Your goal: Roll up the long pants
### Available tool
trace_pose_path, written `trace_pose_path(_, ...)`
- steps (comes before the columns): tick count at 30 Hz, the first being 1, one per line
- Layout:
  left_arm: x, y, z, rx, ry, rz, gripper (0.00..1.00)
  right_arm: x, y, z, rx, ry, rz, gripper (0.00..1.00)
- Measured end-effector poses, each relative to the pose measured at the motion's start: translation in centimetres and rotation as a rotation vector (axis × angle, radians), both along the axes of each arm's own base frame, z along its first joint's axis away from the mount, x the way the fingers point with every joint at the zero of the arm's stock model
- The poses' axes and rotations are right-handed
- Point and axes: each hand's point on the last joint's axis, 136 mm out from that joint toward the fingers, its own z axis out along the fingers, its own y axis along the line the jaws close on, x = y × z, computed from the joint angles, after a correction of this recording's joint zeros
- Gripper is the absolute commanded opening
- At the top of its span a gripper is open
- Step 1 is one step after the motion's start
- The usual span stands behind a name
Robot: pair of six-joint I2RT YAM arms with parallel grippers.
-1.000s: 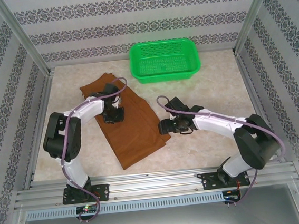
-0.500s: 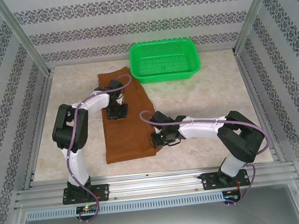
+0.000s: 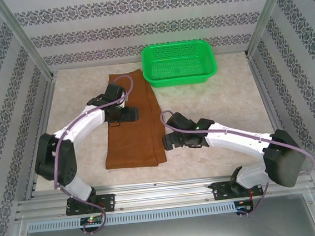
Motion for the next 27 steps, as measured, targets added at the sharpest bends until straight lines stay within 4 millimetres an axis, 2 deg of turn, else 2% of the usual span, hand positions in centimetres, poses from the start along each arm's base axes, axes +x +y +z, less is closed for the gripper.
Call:
trace_pose_path(4,-1.7,-0.1,3.6,-0.02,-0.073,-0.037,0.0,0.6,-1.6,-0.2,-0.037,0.007,-0.031,0.98)
trace_pose_path(7,-4.5,-0.7,4.5,0.034,-0.062,-0.107,0.0,0.9,-2.2,-0.3,-0.044,0.012,-0.048,0.98)
trace_pose_path(8,-5.6,-1.0,4.3,0.063,-0.043,-0.143,0.07,0.9,-2.3,-0.3,-0.046,0.012,-0.048,0.98)
trace_pose_path(9,-6.8,-1.5,4.0,0.099,-0.018,-0.187,0.29,1.0,-2.3,-0.3,-0.045,0.012,-0.049,0.98)
trace_pose_path(10,-8.0,-1.8,3.5,0.135,0.01,-0.232,0.41,1.0,-2.3,-0.3,-0.044,0.012,-0.05,0.98)
trace_pose_path(13,-11.6,-2.6,2.2,0.229,0.092,-0.359,0.51,1.1,-2.3,-0.3,-0.035,0.016,-0.05,0.98)
trace_pose_path(16,-13.8,-3.5,2.0,0.258,0.134,-0.445,0.49,1.3,-2.4,-0.4,-0.02,0.023,-0.054,0.98)
trace_pose_path(20,-13.1,-3.2,2.2,0.317,0.126,-0.435,0.48,0.9,-1.5,-0.7,0.051,0.056,-0.039,0.98)
trace_pose_path(27,-10.8,-0.7,1.6,0.423,0.129,-0.329,0.46,-1.2,2.8,-2.9,0.159,0.161,0.046,0.98)
